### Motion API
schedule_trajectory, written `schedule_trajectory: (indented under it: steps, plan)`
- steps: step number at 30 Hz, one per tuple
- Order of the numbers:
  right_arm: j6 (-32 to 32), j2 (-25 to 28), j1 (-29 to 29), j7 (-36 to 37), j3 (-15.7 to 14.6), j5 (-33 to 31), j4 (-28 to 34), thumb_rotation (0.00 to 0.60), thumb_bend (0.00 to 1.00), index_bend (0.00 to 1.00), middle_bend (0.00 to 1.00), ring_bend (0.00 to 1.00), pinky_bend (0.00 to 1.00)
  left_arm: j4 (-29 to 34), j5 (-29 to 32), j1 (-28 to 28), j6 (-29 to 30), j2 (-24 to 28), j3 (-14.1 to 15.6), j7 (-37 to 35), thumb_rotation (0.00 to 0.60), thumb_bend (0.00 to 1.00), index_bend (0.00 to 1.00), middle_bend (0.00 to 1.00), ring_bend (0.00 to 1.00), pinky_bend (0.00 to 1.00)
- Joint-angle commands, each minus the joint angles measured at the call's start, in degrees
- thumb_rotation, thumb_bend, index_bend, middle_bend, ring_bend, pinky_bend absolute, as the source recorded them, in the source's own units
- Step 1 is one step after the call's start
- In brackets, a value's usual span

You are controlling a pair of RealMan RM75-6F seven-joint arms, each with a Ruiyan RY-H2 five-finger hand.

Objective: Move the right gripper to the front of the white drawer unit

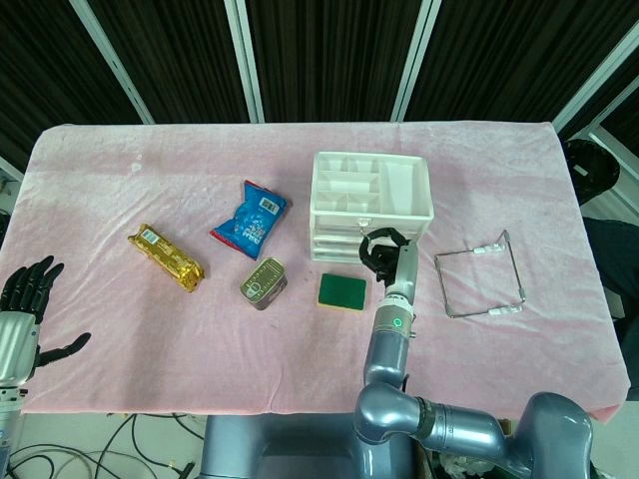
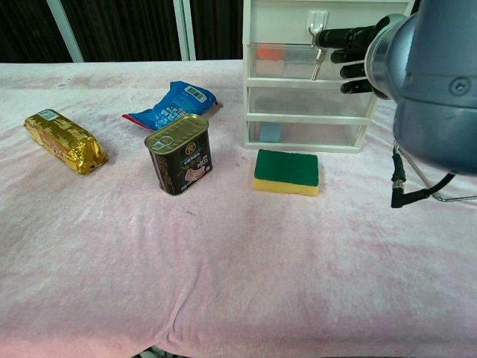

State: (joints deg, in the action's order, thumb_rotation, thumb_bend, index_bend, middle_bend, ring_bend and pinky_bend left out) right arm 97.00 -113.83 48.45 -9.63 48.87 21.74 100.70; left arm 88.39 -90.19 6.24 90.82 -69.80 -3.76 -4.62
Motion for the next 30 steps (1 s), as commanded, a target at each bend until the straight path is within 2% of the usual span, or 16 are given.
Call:
schedule_trajectory:
  steps: [1, 21, 25, 30]
  plan:
    - [0.11, -0.38, 0.31, 0.00, 0.19, 0.42, -0.31, 0.600, 0.51, 0.63, 0.91, 1.00, 0.84, 0.02, -0.01, 0.00, -0.01, 0.01, 0.01, -0.03, 0.600, 0.03, 0.00, 0.00, 0.00, 0.00]
    - [0.69, -2.55, 0.84, -0.23, 1.64, 3.10, -3.34, 0.600, 0.50, 0.63, 0.91, 1.00, 0.84, 0.25, 0.15, -0.06, -0.01, 0.07, -0.02, -0.12, 0.600, 0.03, 0.00, 0.00, 0.00, 0.00]
    - [0.53, -3.21, 1.05, -0.62, 0.88, 3.57, -3.52, 0.600, 0.50, 0.63, 0.91, 1.00, 0.84, 0.27, 0.16, -0.01, -0.13, 0.07, 0.00, -0.14, 0.600, 0.03, 0.00, 0.00, 0.00, 0.00]
    - [-0.13, -3.53, 0.77, -1.45, -1.65, 5.36, -4.05, 0.600, 0.48, 0.63, 0.90, 1.00, 0.84, 0.30, 0.24, -0.02, -0.16, 0.09, -0.02, -0.23, 0.600, 0.03, 0.00, 0.00, 0.00, 0.00]
